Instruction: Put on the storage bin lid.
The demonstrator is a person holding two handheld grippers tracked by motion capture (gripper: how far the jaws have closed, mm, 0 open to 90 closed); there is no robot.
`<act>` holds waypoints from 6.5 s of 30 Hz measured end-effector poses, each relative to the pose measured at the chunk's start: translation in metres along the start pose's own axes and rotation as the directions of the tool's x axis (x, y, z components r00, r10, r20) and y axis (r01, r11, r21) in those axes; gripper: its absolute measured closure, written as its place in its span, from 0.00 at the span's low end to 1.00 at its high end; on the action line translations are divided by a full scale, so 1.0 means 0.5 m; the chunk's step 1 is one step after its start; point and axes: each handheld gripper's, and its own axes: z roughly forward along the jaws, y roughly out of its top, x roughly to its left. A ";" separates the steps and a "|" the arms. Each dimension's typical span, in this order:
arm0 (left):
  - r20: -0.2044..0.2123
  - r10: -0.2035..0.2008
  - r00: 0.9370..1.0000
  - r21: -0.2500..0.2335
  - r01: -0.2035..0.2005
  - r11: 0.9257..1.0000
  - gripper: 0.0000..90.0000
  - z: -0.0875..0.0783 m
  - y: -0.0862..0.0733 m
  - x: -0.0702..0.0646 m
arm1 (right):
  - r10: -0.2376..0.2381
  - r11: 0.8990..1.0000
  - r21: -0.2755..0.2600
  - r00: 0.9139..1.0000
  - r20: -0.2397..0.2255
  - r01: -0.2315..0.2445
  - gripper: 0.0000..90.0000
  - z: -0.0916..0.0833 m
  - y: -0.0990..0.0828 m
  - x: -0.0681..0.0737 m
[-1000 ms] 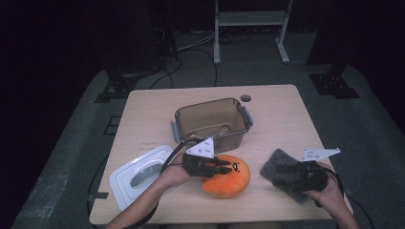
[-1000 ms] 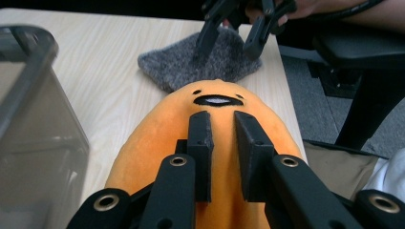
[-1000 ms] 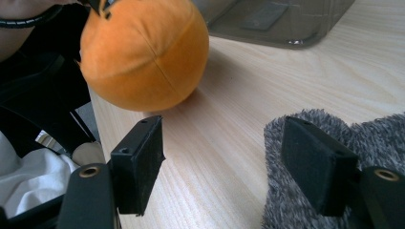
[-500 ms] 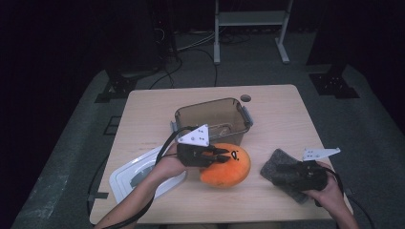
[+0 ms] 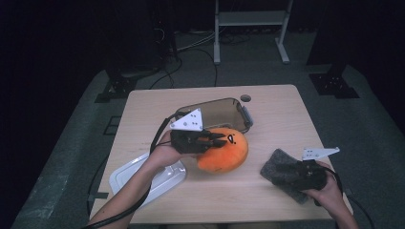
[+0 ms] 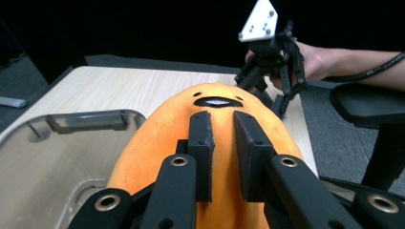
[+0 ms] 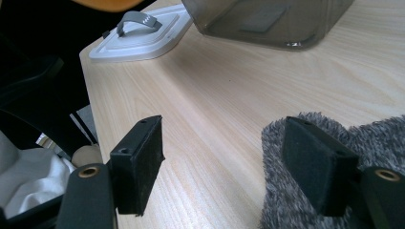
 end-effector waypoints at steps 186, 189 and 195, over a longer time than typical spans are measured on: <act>-0.042 -0.107 0.993 0.226 0.114 0.968 0.76 0.114 -0.045 0.246 | -0.003 0.999 -0.032 1.000 -0.005 0.002 0.33 -0.018 -0.002 -0.006; -0.041 -0.105 0.994 0.218 0.111 0.970 0.73 0.105 -0.041 0.241 | -0.006 1.000 -0.031 1.000 -0.006 0.006 0.33 -0.016 -0.002 -0.006; -0.034 -0.099 0.995 0.200 0.104 0.974 0.65 0.084 -0.038 0.228 | -0.006 1.000 -0.022 1.000 -0.009 0.005 0.33 -0.012 -0.002 -0.004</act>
